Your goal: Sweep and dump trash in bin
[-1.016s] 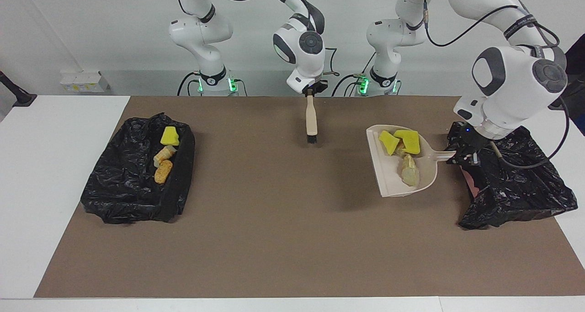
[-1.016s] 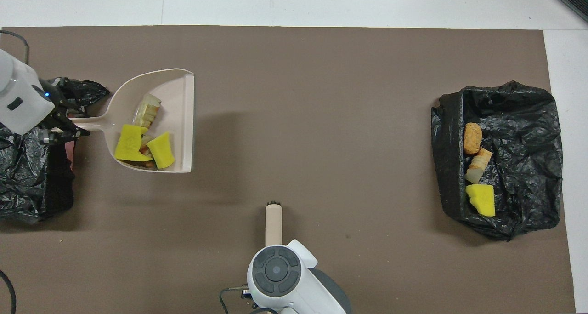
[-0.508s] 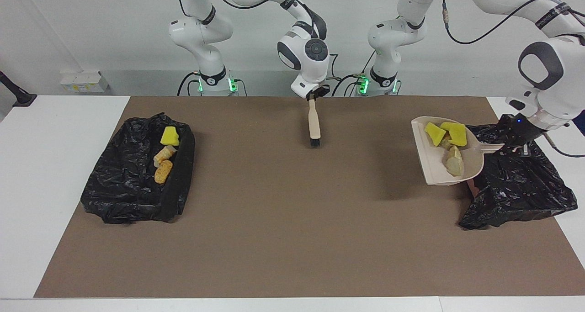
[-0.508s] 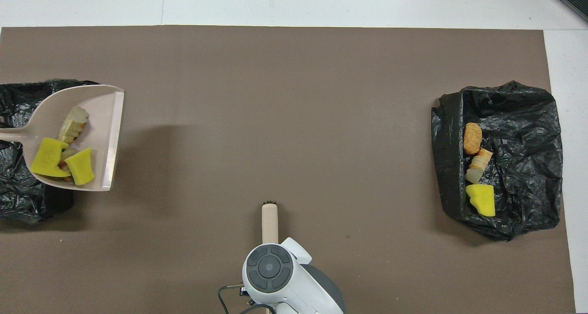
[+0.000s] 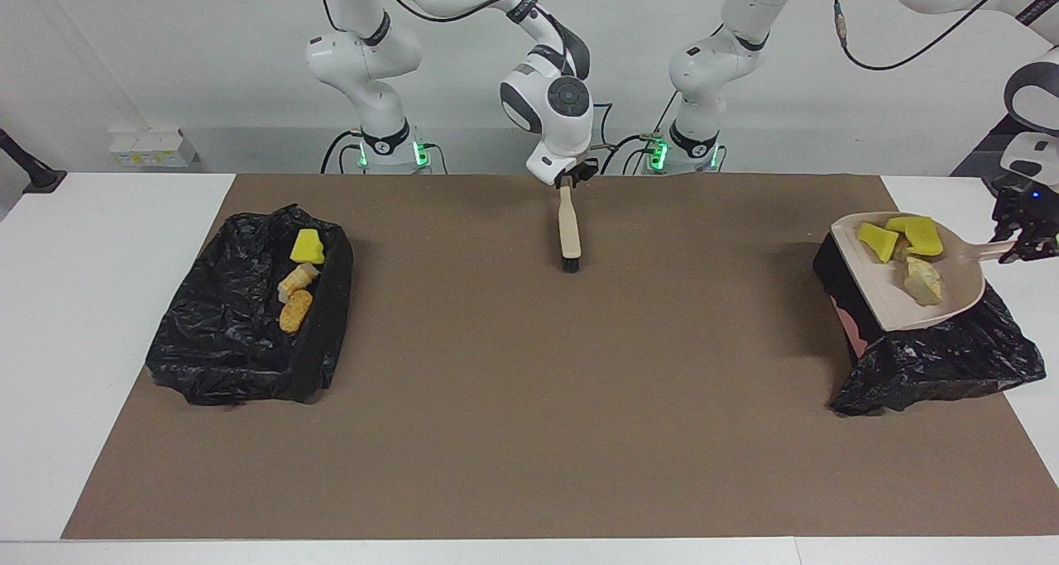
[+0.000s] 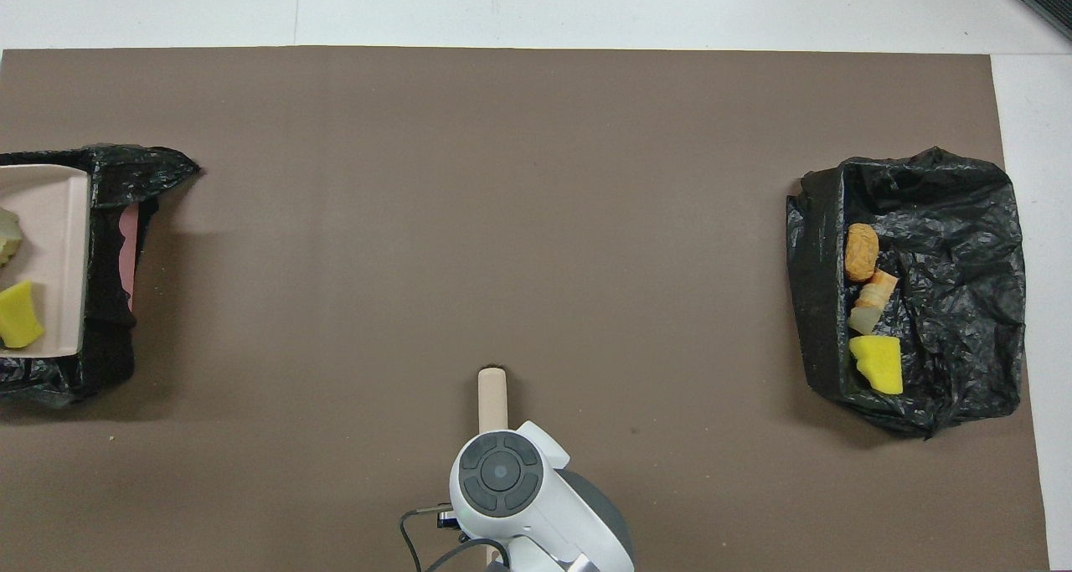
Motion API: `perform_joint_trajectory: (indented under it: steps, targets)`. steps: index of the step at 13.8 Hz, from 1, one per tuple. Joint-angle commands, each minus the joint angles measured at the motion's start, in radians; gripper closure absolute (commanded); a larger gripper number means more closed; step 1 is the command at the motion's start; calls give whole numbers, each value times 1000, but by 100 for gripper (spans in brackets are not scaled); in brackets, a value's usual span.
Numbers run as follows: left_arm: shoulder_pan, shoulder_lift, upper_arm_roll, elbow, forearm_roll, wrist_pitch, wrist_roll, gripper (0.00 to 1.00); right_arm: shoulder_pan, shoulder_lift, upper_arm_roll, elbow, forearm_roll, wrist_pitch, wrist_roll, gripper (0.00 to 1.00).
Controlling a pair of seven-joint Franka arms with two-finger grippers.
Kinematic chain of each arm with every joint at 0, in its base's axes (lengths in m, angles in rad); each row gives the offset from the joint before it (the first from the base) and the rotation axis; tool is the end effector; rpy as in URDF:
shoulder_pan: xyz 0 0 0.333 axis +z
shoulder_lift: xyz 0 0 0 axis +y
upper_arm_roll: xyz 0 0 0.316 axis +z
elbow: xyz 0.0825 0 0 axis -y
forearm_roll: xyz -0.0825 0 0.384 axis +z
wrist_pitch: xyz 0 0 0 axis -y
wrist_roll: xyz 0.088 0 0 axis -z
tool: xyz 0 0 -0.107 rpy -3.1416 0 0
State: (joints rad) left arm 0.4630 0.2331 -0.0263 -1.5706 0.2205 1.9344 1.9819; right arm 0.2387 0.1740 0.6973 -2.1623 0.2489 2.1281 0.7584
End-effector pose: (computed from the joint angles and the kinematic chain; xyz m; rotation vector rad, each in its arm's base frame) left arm 0.5797 0.2889 0.5200 -2.0382 2.1181 0.2150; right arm 0.3114 0.4362 0.3242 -3.0200 -0.0434 0.5320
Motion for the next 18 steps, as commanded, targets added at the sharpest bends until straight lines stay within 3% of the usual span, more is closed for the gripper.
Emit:
perform_joint_trajectory:
  steps: [1, 2, 5, 8, 10, 13, 18]
  targets:
    - [-6, -6, -7, -12, 138, 102, -20, 100, -19, 18, 13, 18, -8, 4, -25, 11]
    - [-12, -9, -9, -29, 223, 144, -43, 100, -19, 16, 13, 18, -17, 18, -24, 0]
    - [-21, -17, -7, -49, 407, 219, -80, 100, -35, -36, -43, 59, -94, 15, -22, 0]
    - [-46, -41, -7, -80, 581, 216, -249, 100, -38, -146, -239, 64, -118, -5, -161, 0]
    - [-55, -75, -11, -135, 732, 238, -384, 100, -45, -153, -349, 113, -143, -60, -331, 0]
    - [-73, -126, -11, -203, 819, 230, -457, 100, -73, -139, -458, 212, -261, -125, -392, 0]
    - [-104, -152, -14, -190, 924, 221, -471, 100, -73, -169, -654, 344, -266, -262, -551, 0]
